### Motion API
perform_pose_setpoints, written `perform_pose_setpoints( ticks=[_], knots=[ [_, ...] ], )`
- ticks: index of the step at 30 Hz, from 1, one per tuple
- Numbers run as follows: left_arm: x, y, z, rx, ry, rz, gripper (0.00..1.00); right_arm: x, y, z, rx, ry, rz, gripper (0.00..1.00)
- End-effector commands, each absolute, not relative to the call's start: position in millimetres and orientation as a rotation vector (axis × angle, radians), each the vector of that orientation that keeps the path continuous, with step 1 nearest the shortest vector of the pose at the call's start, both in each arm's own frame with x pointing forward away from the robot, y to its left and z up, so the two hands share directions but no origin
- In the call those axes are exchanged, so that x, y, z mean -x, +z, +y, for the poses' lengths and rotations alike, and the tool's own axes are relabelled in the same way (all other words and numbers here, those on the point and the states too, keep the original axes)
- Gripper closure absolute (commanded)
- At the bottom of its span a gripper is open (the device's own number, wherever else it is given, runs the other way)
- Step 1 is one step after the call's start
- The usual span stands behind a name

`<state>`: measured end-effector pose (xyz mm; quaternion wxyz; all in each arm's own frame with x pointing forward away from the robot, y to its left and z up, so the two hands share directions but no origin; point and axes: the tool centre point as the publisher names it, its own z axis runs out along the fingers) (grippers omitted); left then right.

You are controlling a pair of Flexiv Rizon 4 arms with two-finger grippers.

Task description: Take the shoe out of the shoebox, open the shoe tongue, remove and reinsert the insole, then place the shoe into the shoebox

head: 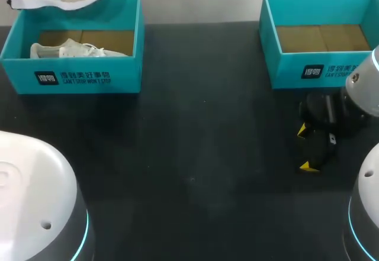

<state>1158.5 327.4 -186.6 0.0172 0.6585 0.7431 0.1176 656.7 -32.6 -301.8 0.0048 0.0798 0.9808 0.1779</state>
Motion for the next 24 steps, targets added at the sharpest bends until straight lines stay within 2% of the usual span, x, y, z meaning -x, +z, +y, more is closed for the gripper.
perform_pose_setpoints(
  ticks=[1, 24],
  knots=[
    [-1178, -207, 317, -2.043, 0.394, 2.339, 1.0, -656, -303, -32, -0.252, 0.553, 3.07, 0.0],
    [-1176, -247, 309, -2.102, 0.353, 2.325, 1.0, -656, -303, -32, -0.252, 0.553, 3.07, 0.0]
  ],
)
